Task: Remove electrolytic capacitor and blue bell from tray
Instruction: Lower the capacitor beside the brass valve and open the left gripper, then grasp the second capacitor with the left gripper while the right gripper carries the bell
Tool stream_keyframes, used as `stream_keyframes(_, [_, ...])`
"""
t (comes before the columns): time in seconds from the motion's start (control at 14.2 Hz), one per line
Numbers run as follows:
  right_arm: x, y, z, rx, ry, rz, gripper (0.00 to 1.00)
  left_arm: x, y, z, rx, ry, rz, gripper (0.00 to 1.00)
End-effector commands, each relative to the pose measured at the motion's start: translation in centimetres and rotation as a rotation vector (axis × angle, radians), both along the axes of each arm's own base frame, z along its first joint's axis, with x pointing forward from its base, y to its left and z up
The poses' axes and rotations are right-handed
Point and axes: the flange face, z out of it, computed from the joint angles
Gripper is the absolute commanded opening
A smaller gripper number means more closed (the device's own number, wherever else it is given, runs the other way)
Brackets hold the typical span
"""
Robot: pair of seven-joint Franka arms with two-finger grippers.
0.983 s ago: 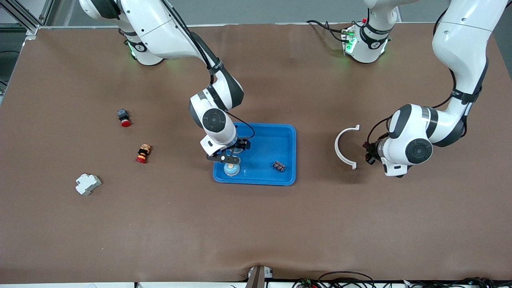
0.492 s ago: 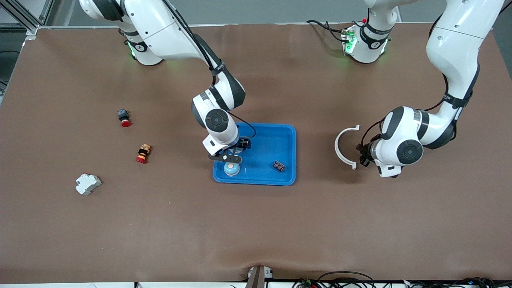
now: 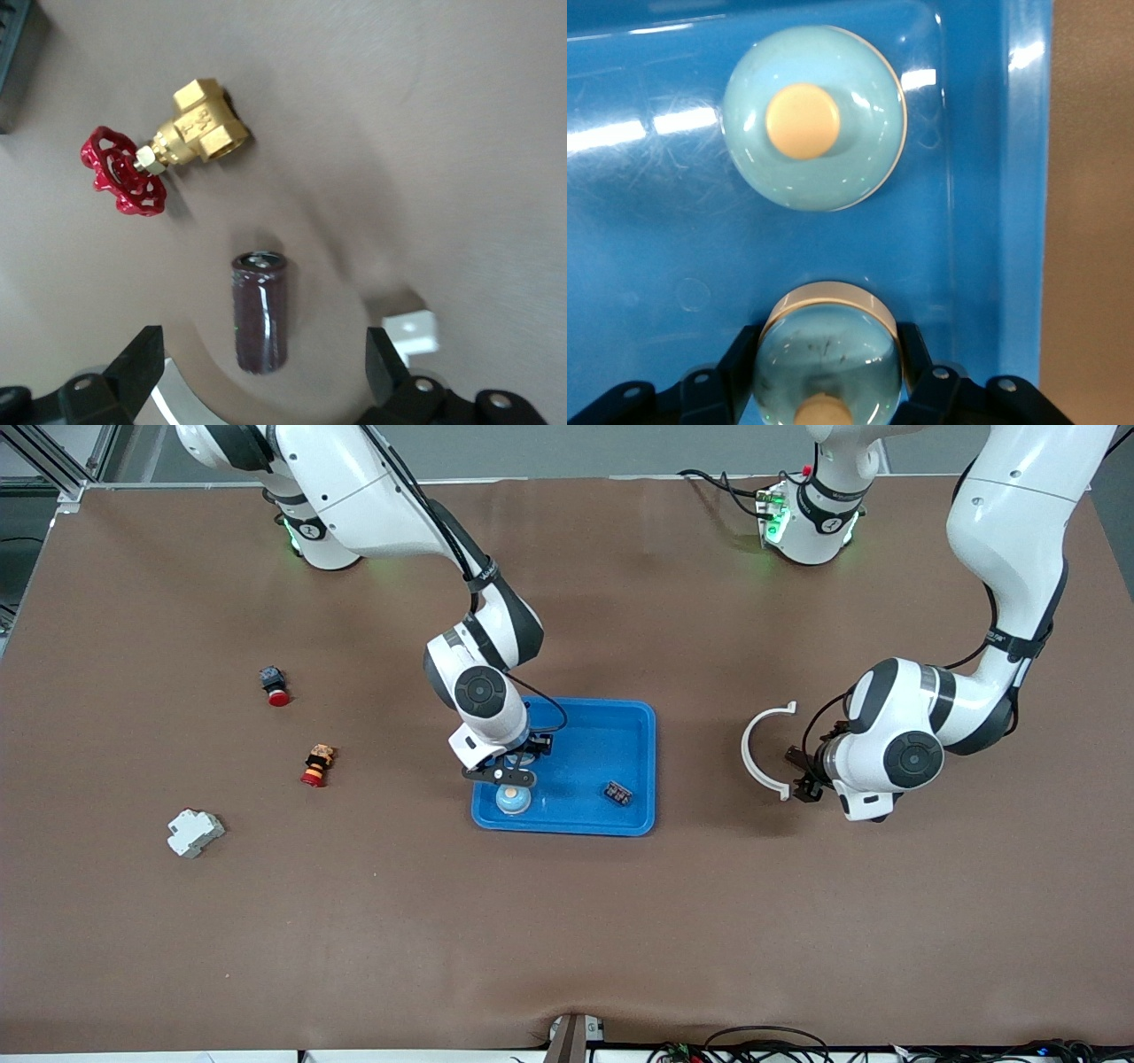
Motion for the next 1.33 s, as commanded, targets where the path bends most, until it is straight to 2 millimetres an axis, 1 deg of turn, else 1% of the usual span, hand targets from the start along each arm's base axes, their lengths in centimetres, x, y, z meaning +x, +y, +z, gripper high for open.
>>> stream_keyframes(0.0, [0.2,0.4,1.1,-0.001,-0.017,0.012,0.12,0.7,-2.8,3.9,0.016,-0.025,0.012,1.0])
stream_keyframes(0.07, [0.4,0.4,1.6,0.004,-0.022,0.014,0.12,1.3,-4.1,5.1,0.009,-0.048,0.046,1.0])
stream_keyframes(0.14, [0.5,0.2,2.5,-0.001,-0.007,0.014,0.12,1.6,-5.8,6.0,-0.001,-0.068,0.079,1.0])
stream_keyframes(0.21, [0.9,-0.1,4.0,-0.008,0.011,0.018,0.12,1.8,-7.7,6.7,-0.015,-0.081,0.103,1.0])
stream_keyframes(0.28, [1.0,-0.7,5.1,-0.017,0.03,0.025,0.12,1.8,-9.8,7.1,-0.02,-0.091,0.117,1.0])
stream_keyframes(0.42, [1.9,-3.1,9.0,-0.014,0.061,0.068,0.12,1.9,-14.1,8.0,-0.041,-0.12,0.114,1.0])
stream_keyframes(0.49, [2.7,-5.1,11.1,-0.007,0.073,0.085,0.12,2.2,-15.6,7.9,-0.053,-0.13,0.127,1.0])
stream_keyframes(0.56, [3.3,-7.2,13.2,0.001,0.083,0.115,0.12,2.1,-17.2,7.4,-0.059,-0.131,0.154,1.0])
stream_keyframes(0.7, [4.2,-11.7,16.5,0.027,0.094,0.188,0.12,2.9,-20.1,7.3,-0.084,-0.155,0.181,0.99])
stream_keyframes(0.77, [4.6,-14.0,17.8,0.04,0.088,0.217,0.12,2.8,-21.6,7.1,-0.093,-0.166,0.16,0.82])
stream_keyframes(0.84, [5.0,-16.2,18.7,0.049,0.083,0.248,0.12,2.6,-23.3,7.2,-0.115,-0.193,0.138,0.81])
stream_keyframes(0.91, [5.3,-18.4,19.3,0.048,0.08,0.275,0.12,2.6,-24.0,7.2,-0.134,-0.22,0.116,0.83])
stream_keyframes(0.98, [5.6,-20.5,19.8,0.038,0.082,0.304,0.12,2.8,-24.3,7.2,-0.147,-0.247,0.105,0.82])
stream_keyframes(1.05, [5.6,-22.0,19.8,0.02,0.09,0.34,0.12,2.8,-25.1,6.7,-0.163,-0.273,0.088,0.79])
stream_keyframes(1.12, [5.6,-24.1,19.7,0.004,0.096,0.36,0.12,2.3,-26.6,6.3,-0.179,-0.301,0.059,0.75])
stream_keyframes(1.19, [5.7,-26.1,19.6,0.0,0.1,0.376,0.12,2.0,-27.6,5.7,-0.186,-0.325,0.031,0.7])
stream_keyframes(1.26, [5.8,-28.0,19.6,0.006,0.101,0.411,0.12,2.1,-27.8,4.8,-0.19,-0.338,0.021,0.68])
